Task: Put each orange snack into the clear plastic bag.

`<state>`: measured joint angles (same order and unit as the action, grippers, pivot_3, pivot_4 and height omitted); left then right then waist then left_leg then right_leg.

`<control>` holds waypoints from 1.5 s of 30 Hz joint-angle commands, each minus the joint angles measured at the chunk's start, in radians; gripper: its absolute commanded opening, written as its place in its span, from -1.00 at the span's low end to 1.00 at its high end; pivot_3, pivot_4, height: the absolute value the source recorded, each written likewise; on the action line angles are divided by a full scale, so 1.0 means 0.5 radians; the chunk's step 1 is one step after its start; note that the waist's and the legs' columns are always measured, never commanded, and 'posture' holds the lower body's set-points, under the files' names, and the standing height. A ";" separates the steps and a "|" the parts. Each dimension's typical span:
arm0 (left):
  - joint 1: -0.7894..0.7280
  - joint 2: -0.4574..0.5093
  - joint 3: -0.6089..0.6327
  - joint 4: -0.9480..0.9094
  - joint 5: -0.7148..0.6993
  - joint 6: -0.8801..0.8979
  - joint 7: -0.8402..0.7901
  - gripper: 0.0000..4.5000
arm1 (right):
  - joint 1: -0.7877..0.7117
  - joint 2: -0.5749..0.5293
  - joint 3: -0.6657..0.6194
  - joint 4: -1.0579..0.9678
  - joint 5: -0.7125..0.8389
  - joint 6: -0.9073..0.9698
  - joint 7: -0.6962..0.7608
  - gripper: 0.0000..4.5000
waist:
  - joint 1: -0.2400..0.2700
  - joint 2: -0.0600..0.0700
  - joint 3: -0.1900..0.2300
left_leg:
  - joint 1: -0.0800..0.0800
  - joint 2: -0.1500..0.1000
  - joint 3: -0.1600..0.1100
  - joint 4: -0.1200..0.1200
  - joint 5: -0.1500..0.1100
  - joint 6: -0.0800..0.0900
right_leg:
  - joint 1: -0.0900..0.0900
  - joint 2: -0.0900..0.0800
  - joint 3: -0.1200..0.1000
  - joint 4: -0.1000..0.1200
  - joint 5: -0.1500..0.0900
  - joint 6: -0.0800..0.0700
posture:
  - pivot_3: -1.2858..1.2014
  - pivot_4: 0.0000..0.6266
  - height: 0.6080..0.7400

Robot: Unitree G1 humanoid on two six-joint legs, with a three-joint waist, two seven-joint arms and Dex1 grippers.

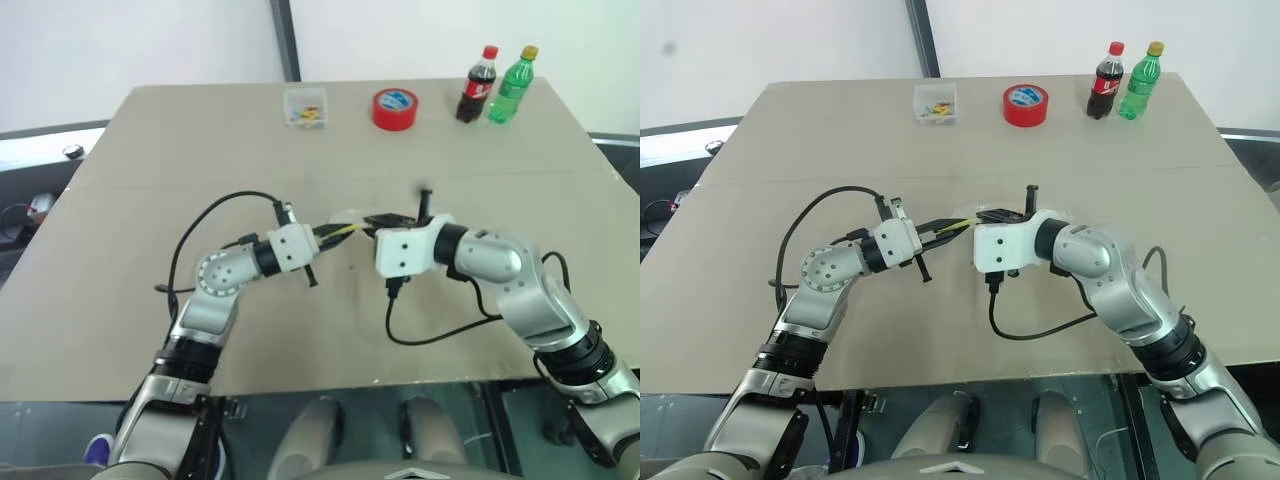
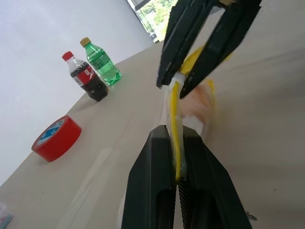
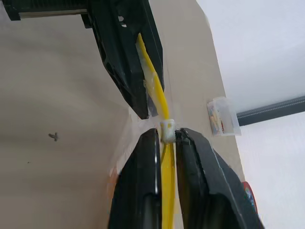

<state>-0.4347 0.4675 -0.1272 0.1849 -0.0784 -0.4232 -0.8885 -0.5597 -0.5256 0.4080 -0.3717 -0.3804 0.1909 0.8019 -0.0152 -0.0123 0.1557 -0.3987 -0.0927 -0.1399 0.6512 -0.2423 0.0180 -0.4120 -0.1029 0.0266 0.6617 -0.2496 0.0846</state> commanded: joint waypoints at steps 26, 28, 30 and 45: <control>-0.004 -0.023 0.034 -0.090 -0.060 -0.016 0.067 -1.00 | -0.003 -0.006 -0.072 -0.050 -0.007 -0.010 0.003 -0.90 | 0.001 0.000 0.000 | 0.000 0.000 0.000 0.000 0.000 0.000 | 0.000 0.000 0.000 0.000 0.000 0.000 | 0.03 -0.52 0.94; -0.008 -0.042 0.056 -0.103 -0.109 -0.006 0.073 -1.00 | 0.039 -0.036 -0.112 -0.069 -0.017 0.031 -0.012 -0.90 | 0.002 0.000 0.000 | 0.000 0.000 0.000 0.000 0.000 0.000 | 0.000 0.000 0.000 0.000 0.000 0.000 | 0.03 -0.52 0.94; -0.010 -0.057 0.079 -0.110 -0.154 -0.003 0.076 -1.00 | 0.110 -0.092 -0.181 -0.094 -0.029 0.075 -0.030 -0.90 | 0.004 0.000 0.000 | 0.000 0.000 0.000 0.000 0.000 0.000 | 0.000 0.000 0.000 0.000 0.000 0.000 | 0.03 -0.52 0.94; -0.030 -0.040 0.107 0.020 -0.216 -0.043 0.044 -1.00 | 0.602 -0.451 -0.696 -0.088 -0.080 0.211 -0.258 -0.90 | 0.004 0.000 0.000 | 0.001 0.000 0.002 0.000 0.000 0.000 | 0.001 0.000 0.001 0.001 0.000 0.000 | 0.03 -0.52 0.94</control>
<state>-0.4354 0.4354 -0.1207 0.1954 -0.1535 -0.4218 -0.8707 -0.2662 -0.7316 0.1307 -0.4253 -0.4039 0.2915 0.7024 -0.0132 -0.0123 0.1557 -0.3983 -0.0927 -0.1390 0.6514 -0.2424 0.0181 -0.4117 -0.1030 0.0273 0.6620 -0.2496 0.0847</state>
